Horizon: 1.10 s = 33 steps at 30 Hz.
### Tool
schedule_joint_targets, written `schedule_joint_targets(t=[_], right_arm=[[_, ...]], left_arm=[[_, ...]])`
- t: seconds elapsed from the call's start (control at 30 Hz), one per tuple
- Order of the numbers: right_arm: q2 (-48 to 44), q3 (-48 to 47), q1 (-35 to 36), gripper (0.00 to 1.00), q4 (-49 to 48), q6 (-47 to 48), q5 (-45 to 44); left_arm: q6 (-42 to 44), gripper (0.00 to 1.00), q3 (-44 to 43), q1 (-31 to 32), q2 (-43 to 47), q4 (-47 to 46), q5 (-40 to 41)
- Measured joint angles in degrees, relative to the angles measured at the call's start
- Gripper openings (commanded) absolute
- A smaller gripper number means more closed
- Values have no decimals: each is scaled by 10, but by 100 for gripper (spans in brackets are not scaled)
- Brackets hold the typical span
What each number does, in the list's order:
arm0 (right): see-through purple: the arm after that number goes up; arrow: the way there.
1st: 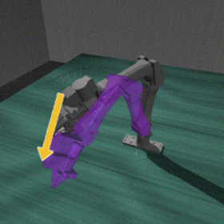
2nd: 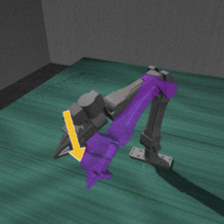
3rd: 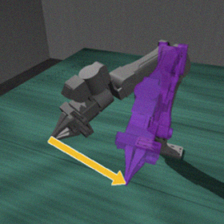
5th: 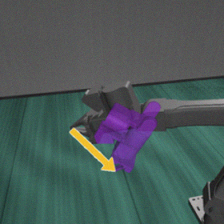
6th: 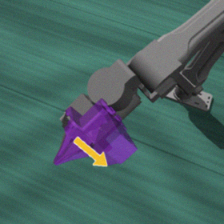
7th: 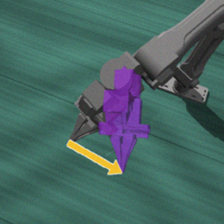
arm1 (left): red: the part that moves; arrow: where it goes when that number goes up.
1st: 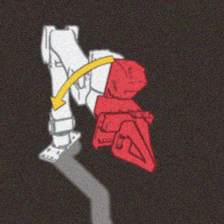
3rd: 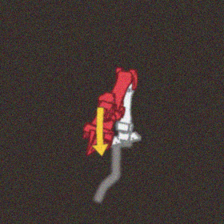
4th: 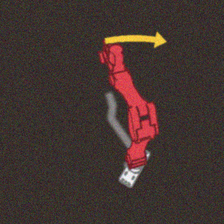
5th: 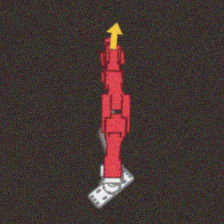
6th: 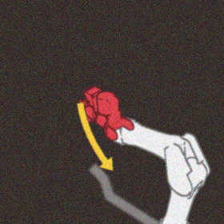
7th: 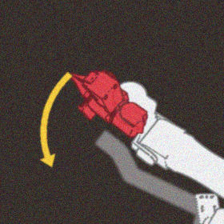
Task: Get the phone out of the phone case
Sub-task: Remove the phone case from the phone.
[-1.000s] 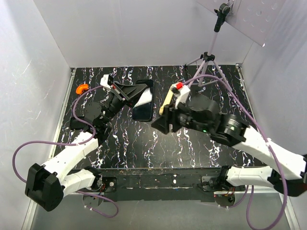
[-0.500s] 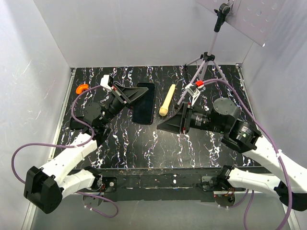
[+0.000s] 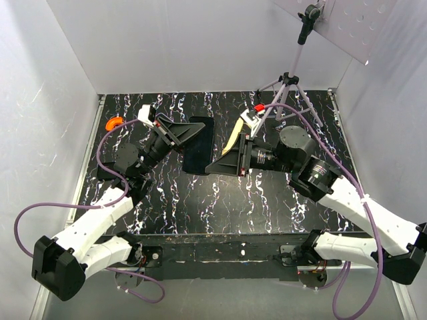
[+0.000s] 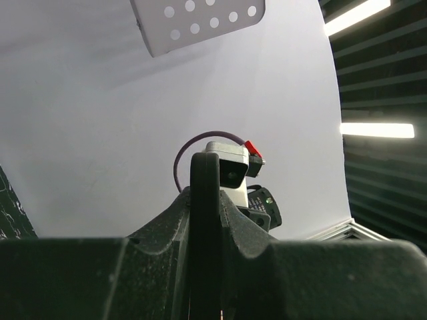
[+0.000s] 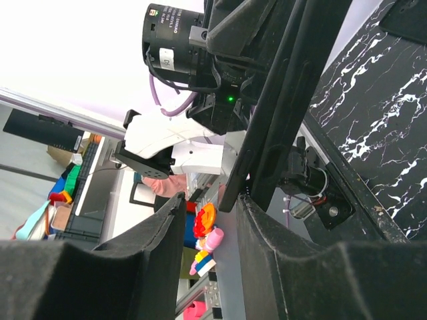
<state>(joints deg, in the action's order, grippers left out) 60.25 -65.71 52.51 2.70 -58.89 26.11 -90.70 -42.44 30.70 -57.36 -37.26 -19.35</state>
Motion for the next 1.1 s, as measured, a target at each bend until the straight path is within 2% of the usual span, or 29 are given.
schedule_joint_targets(t=[0.2,0.3,0.33,0.43,0.47,0.53,0.57,0.73,0.87,1.0,1.1], right_arm=[[20,-1,0,43,-13,-3,-2],[41,-5,-4,35,-15,-7,0],[50,-9,-7,31,-14,-8,1],[70,-14,-23,5,-11,-19,14],[74,-14,-30,1,-11,-27,21],[79,-11,-51,1,-17,-42,34],[80,-9,-63,1,-25,-52,42],[80,20,-115,1,-94,-106,89],[74,34,-125,1,-119,-138,126],[57,41,-134,1,-135,-167,150],[38,53,-145,1,-159,-192,161]], left_arm=[[3,0,0,-2,-1,5,-5],[17,0,0,-6,-2,23,-13],[22,7,0,-7,-2,30,-14],[36,46,0,-10,1,49,-13],[42,58,0,-10,3,55,-15],[53,74,0,-9,13,66,-31],[60,98,0,-8,18,68,-46],[81,98,8,-18,33,40,-117],[115,89,14,-41,39,45,-167],[190,87,13,-52,74,94,-195],[250,77,13,-54,112,126,-212]])
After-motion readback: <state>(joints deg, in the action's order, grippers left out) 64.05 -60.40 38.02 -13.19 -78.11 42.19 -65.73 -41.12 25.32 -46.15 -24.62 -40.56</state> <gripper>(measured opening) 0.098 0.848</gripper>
